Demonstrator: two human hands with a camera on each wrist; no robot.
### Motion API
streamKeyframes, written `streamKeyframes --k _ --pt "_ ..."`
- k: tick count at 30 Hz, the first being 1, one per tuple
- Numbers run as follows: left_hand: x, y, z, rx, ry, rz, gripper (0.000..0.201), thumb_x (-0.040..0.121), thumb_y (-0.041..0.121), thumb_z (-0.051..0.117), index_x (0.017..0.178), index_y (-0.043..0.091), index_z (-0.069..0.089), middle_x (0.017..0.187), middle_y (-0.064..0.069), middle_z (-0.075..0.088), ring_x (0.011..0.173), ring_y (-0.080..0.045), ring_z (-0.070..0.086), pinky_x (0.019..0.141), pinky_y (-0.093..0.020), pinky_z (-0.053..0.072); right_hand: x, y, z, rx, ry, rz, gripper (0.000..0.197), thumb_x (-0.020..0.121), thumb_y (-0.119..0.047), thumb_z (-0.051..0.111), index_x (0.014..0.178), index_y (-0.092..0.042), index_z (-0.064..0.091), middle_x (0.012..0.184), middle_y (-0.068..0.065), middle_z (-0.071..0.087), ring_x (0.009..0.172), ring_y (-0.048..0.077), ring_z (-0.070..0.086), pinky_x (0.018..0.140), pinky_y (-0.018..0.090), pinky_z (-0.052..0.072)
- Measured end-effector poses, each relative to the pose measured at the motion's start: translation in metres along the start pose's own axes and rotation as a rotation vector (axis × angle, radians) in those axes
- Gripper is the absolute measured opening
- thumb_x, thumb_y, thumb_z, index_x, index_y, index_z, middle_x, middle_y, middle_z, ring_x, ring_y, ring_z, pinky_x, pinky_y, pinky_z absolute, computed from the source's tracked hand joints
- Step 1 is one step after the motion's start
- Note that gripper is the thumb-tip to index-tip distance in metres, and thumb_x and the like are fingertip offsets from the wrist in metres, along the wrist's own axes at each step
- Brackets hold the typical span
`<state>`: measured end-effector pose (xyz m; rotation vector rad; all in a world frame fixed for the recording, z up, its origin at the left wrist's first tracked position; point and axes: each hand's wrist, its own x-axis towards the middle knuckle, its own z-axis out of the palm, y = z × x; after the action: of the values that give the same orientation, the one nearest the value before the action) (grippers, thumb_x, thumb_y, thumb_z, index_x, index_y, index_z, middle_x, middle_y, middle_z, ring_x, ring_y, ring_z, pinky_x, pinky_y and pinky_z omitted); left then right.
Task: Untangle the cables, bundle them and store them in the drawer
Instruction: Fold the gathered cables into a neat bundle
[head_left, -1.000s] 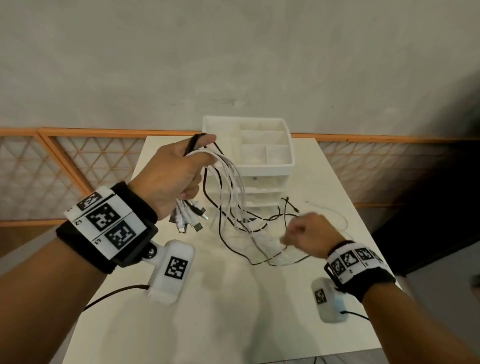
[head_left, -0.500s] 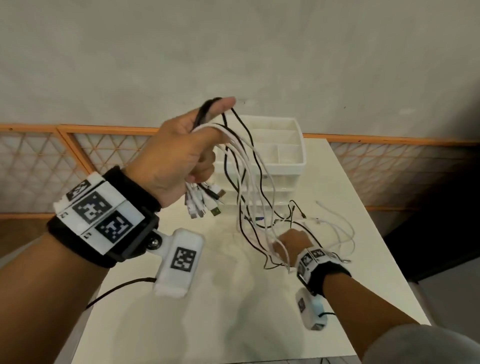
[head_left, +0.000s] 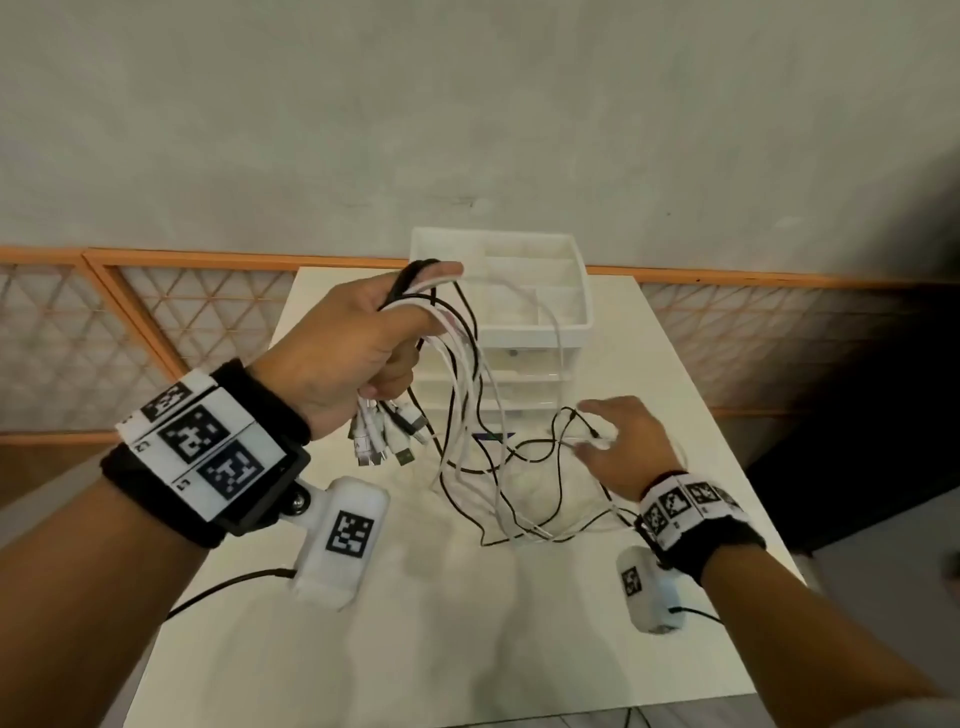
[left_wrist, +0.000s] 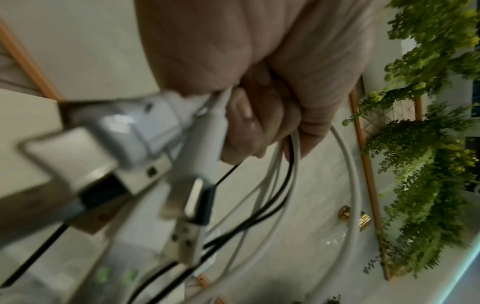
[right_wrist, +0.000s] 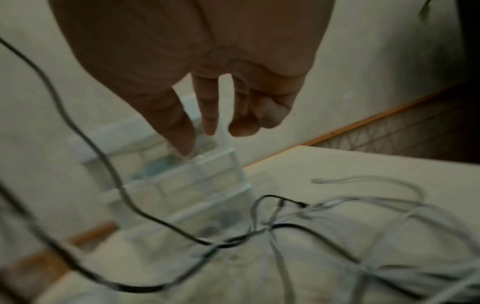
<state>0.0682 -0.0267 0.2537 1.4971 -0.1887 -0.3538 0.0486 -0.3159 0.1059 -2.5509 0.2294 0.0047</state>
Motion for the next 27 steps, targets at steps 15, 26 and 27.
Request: streamKeyframes --k 15,26,27 --pt "-0.015 0.006 0.008 0.051 -0.121 0.003 0.050 0.091 -0.004 0.056 0.126 0.030 0.066 0.066 -0.025 0.023 0.040 -0.013 0.015 0.039 -0.019 0.021 -0.011 -0.091 0.040 0.239 -0.714 -0.293 0.017 0.081 -0.014 0.067 0.095 -0.013 0.076 0.102 0.015 0.074 0.097 0.038 0.068 0.087 0.047 0.057" --pt "-0.005 0.002 -0.007 0.000 0.070 0.043 0.046 0.090 0.001 0.058 0.128 0.025 0.064 0.074 -0.017 0.013 0.038 -0.013 0.017 0.039 -0.020 0.021 0.006 0.002 0.027 -0.274 -0.263 0.080 0.025 0.096 -0.023 0.052 0.101 -0.016 0.076 0.109 0.008 0.072 0.106 0.030 0.065 0.089 0.032 0.050" --pt "-0.004 -0.003 -0.005 0.008 0.066 0.024 0.045 0.090 0.001 0.059 0.129 0.024 0.063 0.070 -0.012 0.015 0.038 -0.013 0.017 0.039 -0.020 0.021 0.008 0.004 0.020 -0.227 -0.176 0.100 0.023 0.096 -0.025 0.055 0.101 -0.016 0.076 0.107 0.008 0.073 0.105 0.031 0.064 0.088 0.031 0.048"
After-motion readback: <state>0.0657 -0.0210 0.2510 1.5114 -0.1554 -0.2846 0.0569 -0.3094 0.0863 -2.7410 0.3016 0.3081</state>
